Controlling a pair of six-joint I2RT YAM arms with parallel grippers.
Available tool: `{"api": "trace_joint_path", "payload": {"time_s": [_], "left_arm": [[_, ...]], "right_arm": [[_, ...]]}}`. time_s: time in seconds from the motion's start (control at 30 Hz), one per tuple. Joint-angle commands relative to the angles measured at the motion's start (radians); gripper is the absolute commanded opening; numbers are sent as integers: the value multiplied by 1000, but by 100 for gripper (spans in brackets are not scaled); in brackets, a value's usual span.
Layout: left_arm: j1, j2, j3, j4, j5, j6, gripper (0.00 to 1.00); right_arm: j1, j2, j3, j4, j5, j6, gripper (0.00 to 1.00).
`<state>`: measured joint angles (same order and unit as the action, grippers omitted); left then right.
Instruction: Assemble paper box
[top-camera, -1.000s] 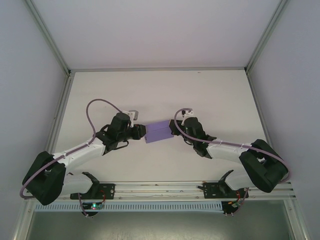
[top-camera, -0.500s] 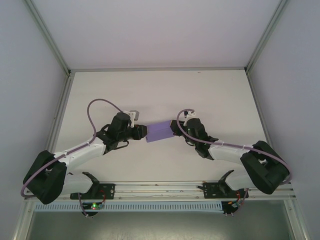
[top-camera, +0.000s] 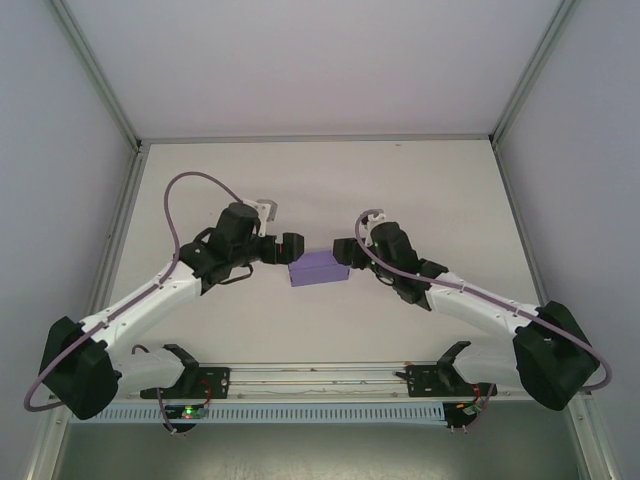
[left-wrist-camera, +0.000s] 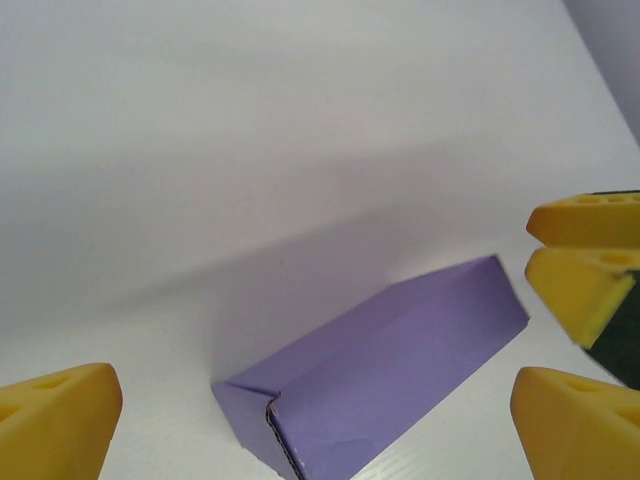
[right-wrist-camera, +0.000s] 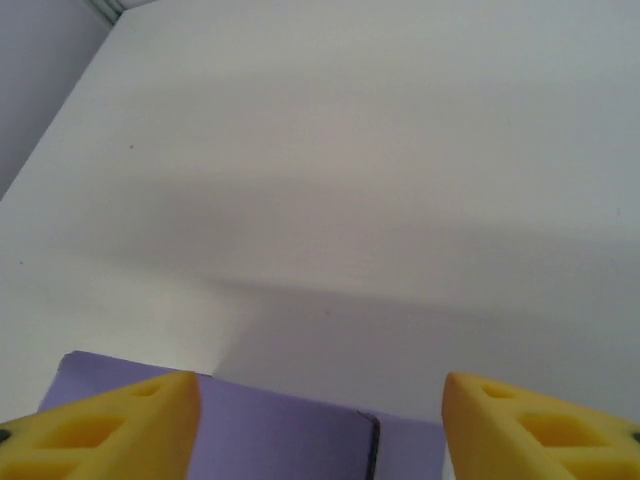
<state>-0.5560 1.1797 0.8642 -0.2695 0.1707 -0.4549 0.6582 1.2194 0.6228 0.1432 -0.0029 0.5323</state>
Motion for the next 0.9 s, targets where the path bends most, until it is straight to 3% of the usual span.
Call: {"api": "trace_joint_path", "payload": {"time_s": [0.0,0.07,0.13,0.27,0.33,0.47,0.57,0.7,0.87], "left_arm": [[2,-33,54,-121,-138,41,100],[5,-36,74,-163,-245,36,100],[27,-24,92,-203,-322,24,100],[121,3,100,-236,-298,-11,100],[159,10,85,-234,-298,-23,100],[222,11,50,-228,-284,-31,100],[247,5,30,-229,-288,-33,100],[261,2,16,-241,-296,-29,100],[269,-3,-5,-233,-292,-26,100]], "right_arm": [[-25,-26,50,-48,-102,-198,95],[-31,-22,77,-69,-247,-418,99],[-19,-4,150,-228,-412,-720,98],[23,56,262,-466,-431,-1206,99],[24,104,313,-548,-432,-1356,99],[30,248,477,-726,-380,-1502,98],[53,356,560,-741,-209,-1510,98],[62,483,658,-852,-164,-1560,94],[78,588,703,-857,-126,-1542,86]]}}
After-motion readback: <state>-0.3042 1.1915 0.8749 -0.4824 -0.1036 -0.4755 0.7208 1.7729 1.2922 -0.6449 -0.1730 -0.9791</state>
